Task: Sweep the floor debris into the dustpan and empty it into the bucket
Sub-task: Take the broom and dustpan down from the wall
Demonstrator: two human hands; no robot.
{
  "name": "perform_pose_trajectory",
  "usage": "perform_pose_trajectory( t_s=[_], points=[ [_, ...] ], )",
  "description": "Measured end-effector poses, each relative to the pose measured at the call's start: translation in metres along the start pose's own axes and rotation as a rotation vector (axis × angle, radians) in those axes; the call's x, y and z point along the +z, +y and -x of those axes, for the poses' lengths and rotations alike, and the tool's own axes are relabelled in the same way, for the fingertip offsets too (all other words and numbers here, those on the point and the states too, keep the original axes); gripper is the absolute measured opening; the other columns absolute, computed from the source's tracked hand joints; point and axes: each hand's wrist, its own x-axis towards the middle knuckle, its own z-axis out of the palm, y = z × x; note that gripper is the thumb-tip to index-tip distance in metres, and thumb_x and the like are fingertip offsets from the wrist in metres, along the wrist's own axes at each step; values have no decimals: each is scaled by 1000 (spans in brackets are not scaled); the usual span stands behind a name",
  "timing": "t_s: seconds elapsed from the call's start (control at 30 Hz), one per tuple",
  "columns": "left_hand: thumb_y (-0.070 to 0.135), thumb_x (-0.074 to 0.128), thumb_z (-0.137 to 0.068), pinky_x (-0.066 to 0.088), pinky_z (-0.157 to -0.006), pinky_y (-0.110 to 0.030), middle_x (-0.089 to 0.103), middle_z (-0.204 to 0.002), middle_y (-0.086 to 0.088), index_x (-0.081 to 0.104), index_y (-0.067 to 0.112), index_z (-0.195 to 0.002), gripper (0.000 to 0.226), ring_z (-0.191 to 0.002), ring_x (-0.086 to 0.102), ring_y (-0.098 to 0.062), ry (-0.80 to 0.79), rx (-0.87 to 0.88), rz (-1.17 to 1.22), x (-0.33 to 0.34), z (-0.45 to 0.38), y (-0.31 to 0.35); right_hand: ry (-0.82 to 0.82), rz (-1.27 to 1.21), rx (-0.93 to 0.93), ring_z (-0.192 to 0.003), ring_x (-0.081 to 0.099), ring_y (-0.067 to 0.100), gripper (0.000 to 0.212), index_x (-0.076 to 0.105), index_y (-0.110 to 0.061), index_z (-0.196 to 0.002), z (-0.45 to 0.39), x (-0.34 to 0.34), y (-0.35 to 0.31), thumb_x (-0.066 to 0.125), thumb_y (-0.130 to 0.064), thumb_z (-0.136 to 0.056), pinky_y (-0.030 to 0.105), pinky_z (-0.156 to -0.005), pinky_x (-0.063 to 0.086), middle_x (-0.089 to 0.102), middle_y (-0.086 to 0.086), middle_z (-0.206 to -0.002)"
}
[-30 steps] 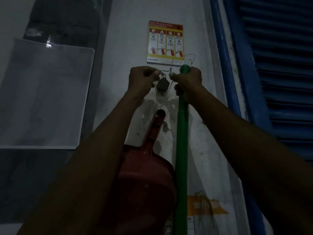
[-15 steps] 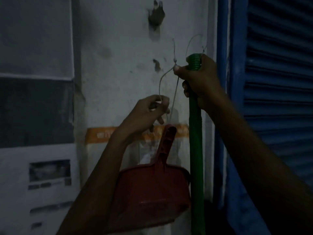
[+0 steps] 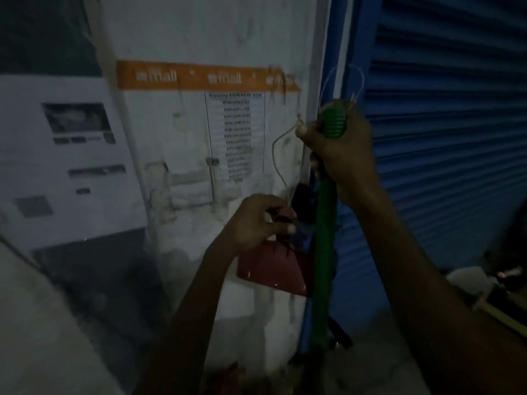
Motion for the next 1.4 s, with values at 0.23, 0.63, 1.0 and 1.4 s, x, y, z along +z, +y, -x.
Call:
perform_pose_trajectory(
  t_s=[0.23,0.63,1.0,1.4],
  points=[
    [16,84,-72,50,-81,-21,75,-96,-3,76,19,-90,20,-89,68,-13,229,-55,-14,53,99,7,-61,72,275,-66,64,22,32,58,0,-101,136,-67,58,78,-19,-86,31,-53,53,72,16,-94],
    [-12,66,-70,51,-79,-14,68,-98,-13,73,-4,-96,28,-94,63,-3,384,145,-175,131,247,99,-228,223,525,-63,65,18,27,55,10,-100,344,-119,60,75,4,-82,29,-55,55,67,16,-82],
    [4,37,-102,38,-111,-55,42,-150,-27,44,-1,-144,44,-137,41,-46,-109,-257,1192,156,349,61,141,323,474,-70,65,-10,18,70,8,-96,407,-141,31,76,8,-80,11,-65,51,72,12,-96],
    [64,66,-76,58,-56,-29,70,-84,-14,63,-2,-123,81,-65,68,-19,-284,-1106,1059,141,368,82,172,423,596,-54,55,-12,50,53,-30,-65,481,-59,7,62,16,-81,5,-52,39,55,-21,-61]
  ],
)
